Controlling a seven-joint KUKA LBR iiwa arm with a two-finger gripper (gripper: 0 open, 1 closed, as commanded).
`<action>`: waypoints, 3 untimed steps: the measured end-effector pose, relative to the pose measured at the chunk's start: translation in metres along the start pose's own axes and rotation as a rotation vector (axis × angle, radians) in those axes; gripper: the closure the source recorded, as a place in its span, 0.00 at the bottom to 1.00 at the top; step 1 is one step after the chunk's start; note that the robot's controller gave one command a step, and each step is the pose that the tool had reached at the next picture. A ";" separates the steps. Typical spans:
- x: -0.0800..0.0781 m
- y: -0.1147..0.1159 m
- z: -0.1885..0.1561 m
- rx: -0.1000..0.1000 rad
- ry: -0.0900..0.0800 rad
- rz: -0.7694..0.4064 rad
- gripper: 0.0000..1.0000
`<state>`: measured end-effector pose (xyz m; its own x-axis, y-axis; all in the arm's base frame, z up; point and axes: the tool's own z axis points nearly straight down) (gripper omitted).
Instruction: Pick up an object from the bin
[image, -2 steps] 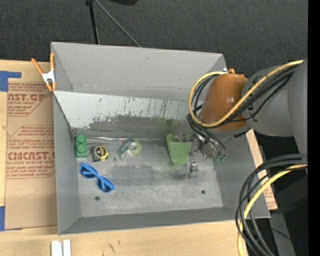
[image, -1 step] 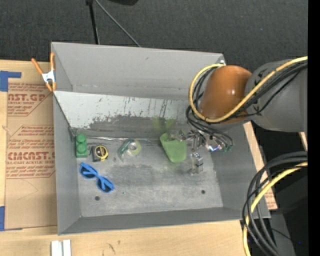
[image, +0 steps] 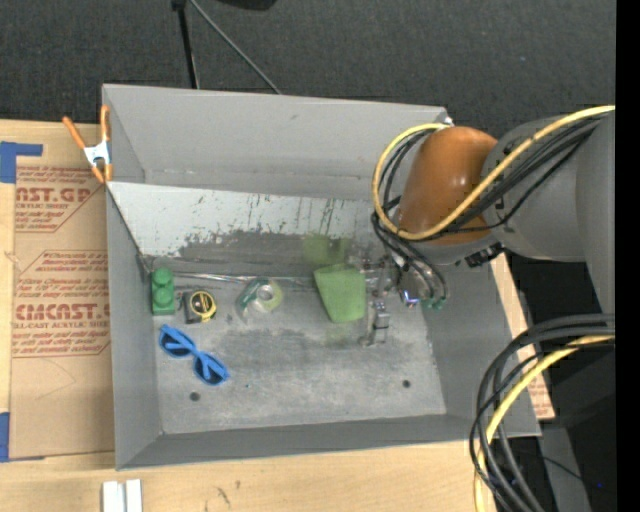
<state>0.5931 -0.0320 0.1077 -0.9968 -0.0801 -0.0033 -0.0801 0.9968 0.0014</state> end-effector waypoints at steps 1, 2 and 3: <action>0.006 0.008 0.033 0.000 -0.016 0.202 0.00; -0.004 0.031 0.035 0.001 -0.011 -0.306 0.00; -0.003 0.030 0.035 0.002 -0.007 -0.305 1.00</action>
Offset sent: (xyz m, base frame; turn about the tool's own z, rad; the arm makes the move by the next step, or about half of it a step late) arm -0.0117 0.0065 -0.0377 0.2022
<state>0.5941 -0.0016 0.0730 -0.9268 -0.3753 -0.0101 -0.3753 0.9269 -0.0026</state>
